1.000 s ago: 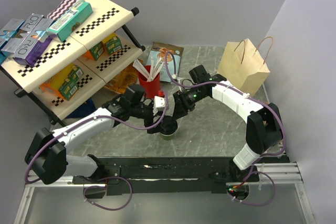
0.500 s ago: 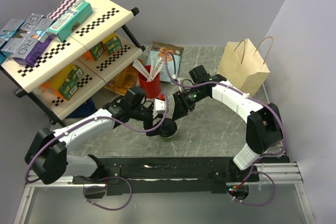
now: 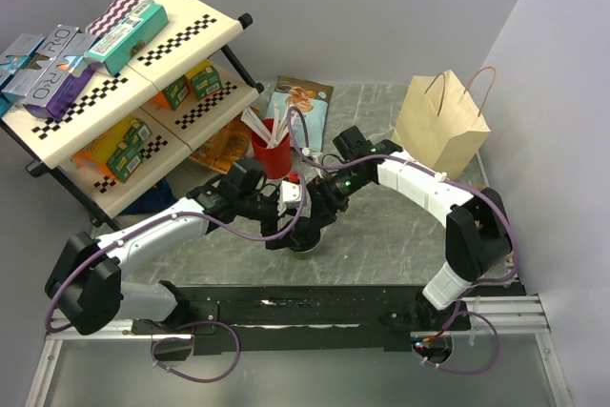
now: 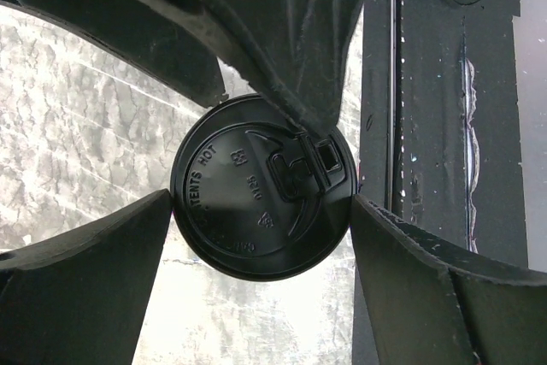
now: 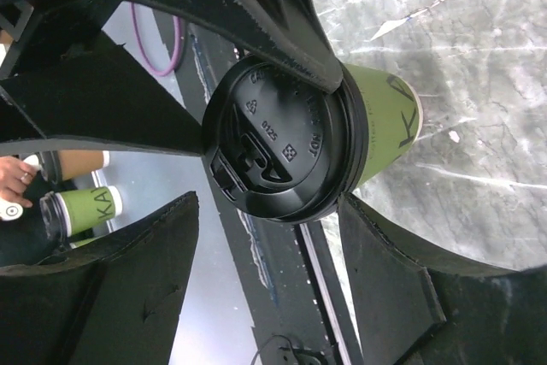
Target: Pack the takeout coffee
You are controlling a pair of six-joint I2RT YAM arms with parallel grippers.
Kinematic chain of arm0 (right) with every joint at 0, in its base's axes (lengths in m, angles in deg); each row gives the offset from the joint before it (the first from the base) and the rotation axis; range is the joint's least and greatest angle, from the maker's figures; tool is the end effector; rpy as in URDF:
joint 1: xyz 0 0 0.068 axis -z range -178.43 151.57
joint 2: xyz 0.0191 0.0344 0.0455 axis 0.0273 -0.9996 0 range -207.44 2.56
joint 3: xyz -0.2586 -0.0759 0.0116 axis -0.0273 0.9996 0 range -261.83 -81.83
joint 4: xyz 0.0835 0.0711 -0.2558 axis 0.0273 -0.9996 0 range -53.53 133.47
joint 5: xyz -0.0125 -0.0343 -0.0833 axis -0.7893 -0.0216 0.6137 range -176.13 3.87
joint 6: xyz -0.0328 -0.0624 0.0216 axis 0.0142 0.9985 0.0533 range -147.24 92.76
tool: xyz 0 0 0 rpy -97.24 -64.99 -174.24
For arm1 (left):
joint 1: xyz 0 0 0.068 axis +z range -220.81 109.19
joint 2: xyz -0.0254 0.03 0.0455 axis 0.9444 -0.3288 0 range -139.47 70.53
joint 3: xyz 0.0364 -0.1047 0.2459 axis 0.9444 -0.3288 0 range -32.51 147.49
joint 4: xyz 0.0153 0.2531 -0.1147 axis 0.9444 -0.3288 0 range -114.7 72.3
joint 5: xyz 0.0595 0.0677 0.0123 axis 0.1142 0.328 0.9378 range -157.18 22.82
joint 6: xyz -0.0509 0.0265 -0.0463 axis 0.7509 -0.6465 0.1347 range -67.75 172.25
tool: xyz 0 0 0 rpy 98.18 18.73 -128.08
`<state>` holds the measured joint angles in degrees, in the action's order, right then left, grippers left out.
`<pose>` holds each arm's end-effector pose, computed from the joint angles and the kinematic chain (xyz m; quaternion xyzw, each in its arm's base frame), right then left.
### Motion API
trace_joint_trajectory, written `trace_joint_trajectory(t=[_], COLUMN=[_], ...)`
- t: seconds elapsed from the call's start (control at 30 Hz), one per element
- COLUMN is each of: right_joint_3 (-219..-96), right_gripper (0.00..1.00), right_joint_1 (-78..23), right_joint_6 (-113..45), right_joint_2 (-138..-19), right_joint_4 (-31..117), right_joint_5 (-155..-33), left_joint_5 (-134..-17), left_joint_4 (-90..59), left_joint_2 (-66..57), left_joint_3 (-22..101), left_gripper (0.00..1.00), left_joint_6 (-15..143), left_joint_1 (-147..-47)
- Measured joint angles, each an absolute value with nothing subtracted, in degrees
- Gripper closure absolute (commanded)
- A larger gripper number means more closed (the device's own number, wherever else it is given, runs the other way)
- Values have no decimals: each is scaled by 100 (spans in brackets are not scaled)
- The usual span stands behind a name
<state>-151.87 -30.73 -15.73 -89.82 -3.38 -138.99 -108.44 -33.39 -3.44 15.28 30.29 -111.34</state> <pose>0.2582 0.2211 0.2257 -0.4032 0.7872 0.4597 0.0802 0.2015 -0.2259 0.2217 0.5661 0.6561 -0.3791 0.3246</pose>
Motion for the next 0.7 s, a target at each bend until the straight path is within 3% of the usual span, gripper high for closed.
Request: trace_joint_trajectory(t=[0.7], right_joint_3=[-14802], right_gripper=[28], right_joint_1=[-3173], right_joint_6=[-1720], right_joint_2=[-9006], right_joint_4=[-312], right_joint_5=[-13803], left_joint_5=[-10877], left_joint_4=[-2893], left_joint_2=[-182], left_joint_3=[1170], left_gripper=[11], left_joint_6=[3152], left_joint_1=[-11138])
